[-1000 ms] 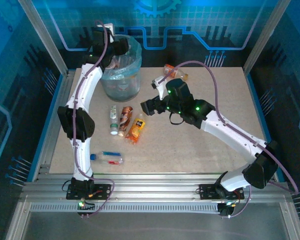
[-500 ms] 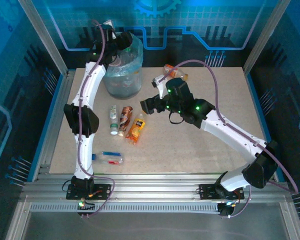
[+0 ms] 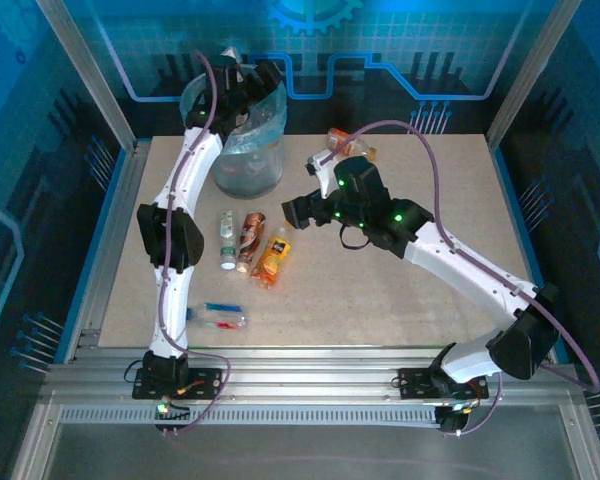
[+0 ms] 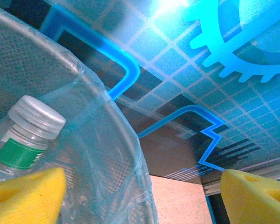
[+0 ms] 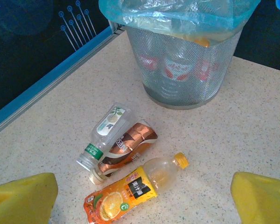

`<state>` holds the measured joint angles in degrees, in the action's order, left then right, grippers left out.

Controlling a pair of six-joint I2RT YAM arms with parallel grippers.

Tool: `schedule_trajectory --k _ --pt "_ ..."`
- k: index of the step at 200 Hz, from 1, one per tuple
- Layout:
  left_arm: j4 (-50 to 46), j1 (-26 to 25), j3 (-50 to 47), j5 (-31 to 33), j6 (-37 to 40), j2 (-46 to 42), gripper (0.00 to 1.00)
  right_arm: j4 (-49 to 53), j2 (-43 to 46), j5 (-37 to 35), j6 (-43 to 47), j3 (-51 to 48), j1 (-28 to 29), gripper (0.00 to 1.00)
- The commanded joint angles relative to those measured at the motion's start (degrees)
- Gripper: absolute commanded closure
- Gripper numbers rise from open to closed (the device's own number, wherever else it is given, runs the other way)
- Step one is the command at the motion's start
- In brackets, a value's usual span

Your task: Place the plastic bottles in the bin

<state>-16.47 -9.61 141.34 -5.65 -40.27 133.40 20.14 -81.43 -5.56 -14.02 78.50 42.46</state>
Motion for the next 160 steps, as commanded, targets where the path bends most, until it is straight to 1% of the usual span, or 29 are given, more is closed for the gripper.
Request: schedule_trajectory --k 1,24,39,54,70,78,96,112,131,144,160 --pt "6.18 -0.41 1.32 -1.5 -3.32 0.09 0.12 -0.27 1.78 -0.7 -1.17 -0.51 0.5 0.03" --pt "9.89 -0.44 4.42 -1.79 -5.86 0.0 0.12 -0.28 1.67 -0.31 -1.53 0.07 0.51 0.03" --pt "11.41 -0.55 4.64 -2.9 -6.3 -1.44 0.12 -0.14 1.79 -0.47 -1.52 0.12 0.52 0.03" --pt "10.61 -0.55 3.23 -3.55 -4.45 -4.39 0.12 0.36 1.76 -1.21 -1.47 0.31 0.52 0.03" --pt "9.02 -0.66 -1.35 -3.49 -1.17 -9.53 0.13 1.42 1.03 -2.64 -1.74 0.79 0.42 0.04" --pt "8.2 -0.63 -4.61 -3.57 1.24 -12.82 0.13 2.75 0.03 -3.43 -2.03 1.61 0.33 0.05" --pt "5.77 -1.39 -13.63 -2.7 9.22 -21.25 0.13 7.47 -3.7 -5.11 -3.49 5.0 0.47 0.05" --pt "3.44 -2.99 -22.57 0.18 17.78 -29.89 0.13 10.84 -7.12 -6.66 -6.69 7.45 1.04 0.05" --pt "2.67 -5.65 -36.27 3.77 26.85 -40.9 0.12 13.11 -11.11 -8.05 -11.95 8.51 2.37 0.04" --pt "2.11 -7.01 -44.96 4.23 30.77 -48.27 0.11 13.04 -13.61 -7.77 -15.25 8.26 3.94 0.02" --pt "1.1 -7.61 -54.58 4.04 33.85 -56.94 0.1 12.42 -17.13 -8.06 -18.49 8.16 6.47 0.0"
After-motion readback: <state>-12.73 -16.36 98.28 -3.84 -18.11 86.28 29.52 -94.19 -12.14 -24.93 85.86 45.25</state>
